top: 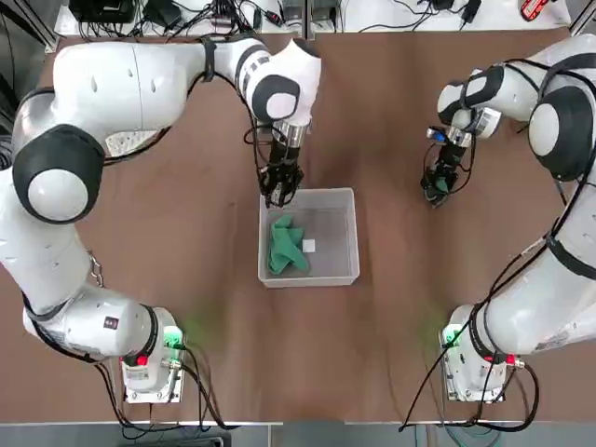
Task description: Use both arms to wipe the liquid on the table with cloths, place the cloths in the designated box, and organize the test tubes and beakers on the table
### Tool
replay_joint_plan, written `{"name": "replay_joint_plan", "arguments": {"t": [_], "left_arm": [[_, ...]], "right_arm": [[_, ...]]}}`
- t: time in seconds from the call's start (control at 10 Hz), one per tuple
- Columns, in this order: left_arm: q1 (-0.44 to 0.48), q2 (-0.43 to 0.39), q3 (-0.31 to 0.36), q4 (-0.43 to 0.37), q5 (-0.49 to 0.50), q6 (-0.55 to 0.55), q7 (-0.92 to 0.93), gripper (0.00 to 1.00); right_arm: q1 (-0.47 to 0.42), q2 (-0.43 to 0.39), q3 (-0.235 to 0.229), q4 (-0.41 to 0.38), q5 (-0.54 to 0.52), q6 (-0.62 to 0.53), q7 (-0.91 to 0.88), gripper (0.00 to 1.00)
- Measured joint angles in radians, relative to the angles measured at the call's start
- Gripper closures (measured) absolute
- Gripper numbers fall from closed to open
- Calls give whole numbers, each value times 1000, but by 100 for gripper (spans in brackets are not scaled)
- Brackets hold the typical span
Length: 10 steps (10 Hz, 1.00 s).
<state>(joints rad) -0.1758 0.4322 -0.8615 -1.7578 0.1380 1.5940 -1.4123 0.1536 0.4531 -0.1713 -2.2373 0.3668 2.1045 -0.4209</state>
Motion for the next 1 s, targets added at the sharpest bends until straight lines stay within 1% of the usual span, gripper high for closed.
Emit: {"name": "replay_joint_plan", "arguments": {"t": [0.1, 0.2, 0.3, 0.4, 0.5, 0.7, 0.8, 0.9, 1.0], "left_arm": [[5, -6, 5, 29, 42, 0, 5, 28], [11, -17, 27, 65, 63, -2, 35, 15], [15, -31, 70, 99, 80, -5, 90, 5], [21, -42, 123, 132, 86, -23, 161, 8], [31, -49, 179, 155, 78, -47, 271, 13], [81, -74, 267, 165, -29, -38, 513, 9], [89, -81, 312, 164, -75, 14, 574, 6], [89, -77, 338, 154, -97, 102, 596, 3], [87, -59, 342, 138, -101, 201, 597, 4]], "right_arm": [[-16, 0, -31, 2, -36, 3, -4, 96], [-34, 1, -70, 8, -103, 9, -8, 96], [-60, 1, -98, 19, -165, 15, -24, 96], [-92, 1, -108, 37, -200, 16, -56, 96], [-110, 1, -111, 62, -211, -3, -84, 96], [-96, -8, -100, 145, -211, -126, -80, 96], [-63, -28, -94, 198, -206, -208, -41, 96], [-5, -68, -89, 238, -181, -285, 18, 96], [71, -123, -85, 258, -130, -353, 90, 96]]}}
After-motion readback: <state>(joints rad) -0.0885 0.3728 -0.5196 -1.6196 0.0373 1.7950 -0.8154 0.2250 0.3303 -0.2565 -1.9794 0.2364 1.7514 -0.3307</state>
